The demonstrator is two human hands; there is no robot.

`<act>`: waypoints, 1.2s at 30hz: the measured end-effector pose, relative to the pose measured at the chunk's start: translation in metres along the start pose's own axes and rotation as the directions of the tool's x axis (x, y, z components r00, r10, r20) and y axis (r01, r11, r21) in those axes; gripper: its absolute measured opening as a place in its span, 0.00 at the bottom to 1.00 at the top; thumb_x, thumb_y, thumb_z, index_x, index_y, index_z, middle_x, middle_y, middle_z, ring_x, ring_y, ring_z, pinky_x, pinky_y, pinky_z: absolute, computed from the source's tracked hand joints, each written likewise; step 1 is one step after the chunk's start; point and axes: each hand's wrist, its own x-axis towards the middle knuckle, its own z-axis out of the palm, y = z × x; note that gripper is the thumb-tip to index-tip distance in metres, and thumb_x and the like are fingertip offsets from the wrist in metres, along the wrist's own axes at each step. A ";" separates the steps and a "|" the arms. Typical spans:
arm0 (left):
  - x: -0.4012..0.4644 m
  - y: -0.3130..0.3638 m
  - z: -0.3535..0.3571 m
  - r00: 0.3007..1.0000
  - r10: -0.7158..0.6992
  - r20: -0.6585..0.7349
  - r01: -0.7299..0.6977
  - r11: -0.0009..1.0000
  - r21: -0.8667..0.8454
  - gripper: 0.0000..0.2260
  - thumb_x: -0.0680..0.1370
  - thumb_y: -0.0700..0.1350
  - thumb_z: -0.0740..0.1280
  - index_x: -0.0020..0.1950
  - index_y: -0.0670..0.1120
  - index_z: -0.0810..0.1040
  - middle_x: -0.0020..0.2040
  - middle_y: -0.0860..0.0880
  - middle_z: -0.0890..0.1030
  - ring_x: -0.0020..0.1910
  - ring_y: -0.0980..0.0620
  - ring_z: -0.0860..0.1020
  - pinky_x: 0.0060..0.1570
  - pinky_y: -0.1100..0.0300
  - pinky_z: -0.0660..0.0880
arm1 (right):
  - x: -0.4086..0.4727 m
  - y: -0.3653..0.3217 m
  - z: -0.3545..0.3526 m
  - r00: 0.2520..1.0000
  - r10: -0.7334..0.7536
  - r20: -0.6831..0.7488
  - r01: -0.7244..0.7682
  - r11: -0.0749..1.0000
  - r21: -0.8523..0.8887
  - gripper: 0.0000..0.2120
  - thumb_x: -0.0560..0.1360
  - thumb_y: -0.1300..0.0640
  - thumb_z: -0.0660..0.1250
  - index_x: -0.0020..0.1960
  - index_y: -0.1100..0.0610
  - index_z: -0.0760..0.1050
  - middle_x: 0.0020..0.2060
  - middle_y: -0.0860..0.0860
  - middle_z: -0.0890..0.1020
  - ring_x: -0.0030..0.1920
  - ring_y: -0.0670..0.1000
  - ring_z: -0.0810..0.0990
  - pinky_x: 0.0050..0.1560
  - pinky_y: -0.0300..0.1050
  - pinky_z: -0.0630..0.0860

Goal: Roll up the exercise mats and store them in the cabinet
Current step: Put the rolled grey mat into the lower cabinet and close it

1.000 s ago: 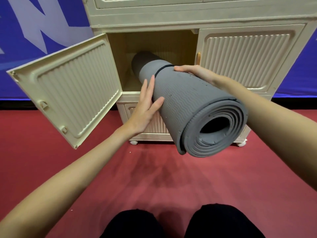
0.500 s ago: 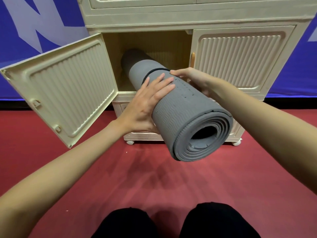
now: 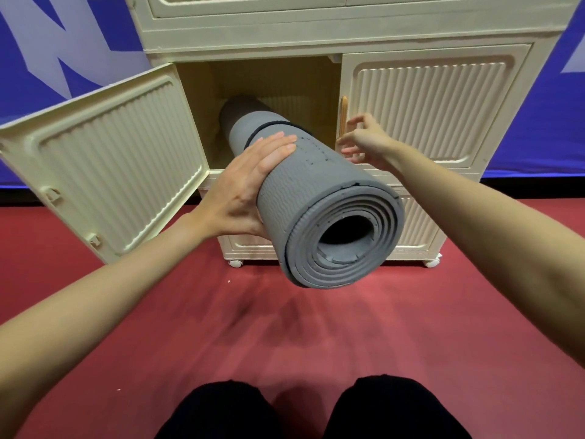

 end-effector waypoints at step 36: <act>0.142 0.026 0.070 0.992 -0.086 0.096 0.055 0.957 0.286 0.57 0.58 0.67 0.77 0.73 0.35 0.60 0.68 0.36 0.70 0.66 0.38 0.69 0.67 0.45 0.66 | -0.172 0.147 -0.069 0.103 -0.088 -0.991 0.168 0.983 -0.070 0.18 0.74 0.60 0.65 0.63 0.60 0.74 0.48 0.54 0.64 0.45 0.50 0.67 0.45 0.35 0.62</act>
